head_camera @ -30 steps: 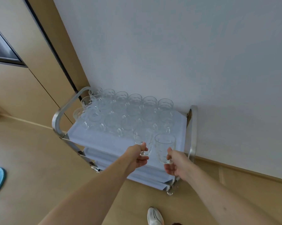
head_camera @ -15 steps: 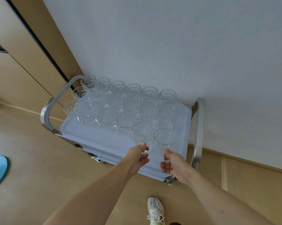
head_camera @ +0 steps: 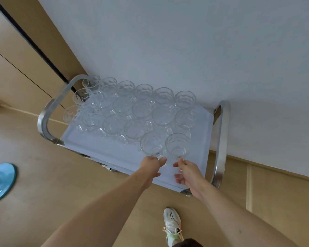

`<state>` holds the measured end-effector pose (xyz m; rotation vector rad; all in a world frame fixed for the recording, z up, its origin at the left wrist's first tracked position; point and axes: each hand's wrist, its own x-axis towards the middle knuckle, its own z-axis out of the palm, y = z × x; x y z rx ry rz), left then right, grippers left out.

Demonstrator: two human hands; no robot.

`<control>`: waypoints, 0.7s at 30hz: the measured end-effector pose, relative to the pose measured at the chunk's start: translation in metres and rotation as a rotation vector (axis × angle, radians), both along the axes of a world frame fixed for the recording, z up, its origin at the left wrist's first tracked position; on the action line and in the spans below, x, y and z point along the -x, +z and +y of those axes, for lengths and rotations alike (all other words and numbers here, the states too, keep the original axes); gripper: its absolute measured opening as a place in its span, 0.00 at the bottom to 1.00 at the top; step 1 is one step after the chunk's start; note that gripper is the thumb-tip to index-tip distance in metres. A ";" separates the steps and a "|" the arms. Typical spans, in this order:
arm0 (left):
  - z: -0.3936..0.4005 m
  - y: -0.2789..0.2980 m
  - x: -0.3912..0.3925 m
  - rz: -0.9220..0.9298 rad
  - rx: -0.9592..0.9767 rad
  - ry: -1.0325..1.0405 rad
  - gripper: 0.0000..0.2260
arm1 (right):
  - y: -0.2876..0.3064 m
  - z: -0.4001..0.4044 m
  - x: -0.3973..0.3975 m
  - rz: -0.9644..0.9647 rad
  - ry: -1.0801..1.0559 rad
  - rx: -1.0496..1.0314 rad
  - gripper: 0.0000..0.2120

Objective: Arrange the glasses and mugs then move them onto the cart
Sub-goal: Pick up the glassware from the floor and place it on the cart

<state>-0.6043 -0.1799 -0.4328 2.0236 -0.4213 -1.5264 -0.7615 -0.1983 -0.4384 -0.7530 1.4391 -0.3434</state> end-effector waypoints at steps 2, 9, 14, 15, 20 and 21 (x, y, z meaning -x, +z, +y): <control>-0.007 -0.006 0.001 -0.051 -0.012 -0.023 0.12 | -0.003 -0.003 0.001 0.041 -0.025 0.027 0.17; -0.025 -0.008 0.012 -0.093 -0.034 -0.066 0.09 | -0.010 -0.012 0.008 0.049 -0.169 0.100 0.14; -0.032 -0.008 0.015 -0.084 -0.046 -0.077 0.10 | -0.013 -0.012 0.006 0.025 -0.209 0.110 0.14; -0.033 -0.008 0.015 -0.085 -0.040 -0.078 0.10 | -0.014 -0.012 0.005 0.025 -0.209 0.112 0.14; -0.032 -0.010 0.011 -0.102 -0.017 -0.137 0.15 | -0.016 -0.013 0.005 0.050 -0.215 0.132 0.13; -0.031 -0.009 0.009 -0.105 -0.009 -0.171 0.16 | -0.016 -0.012 0.005 0.050 -0.221 0.137 0.13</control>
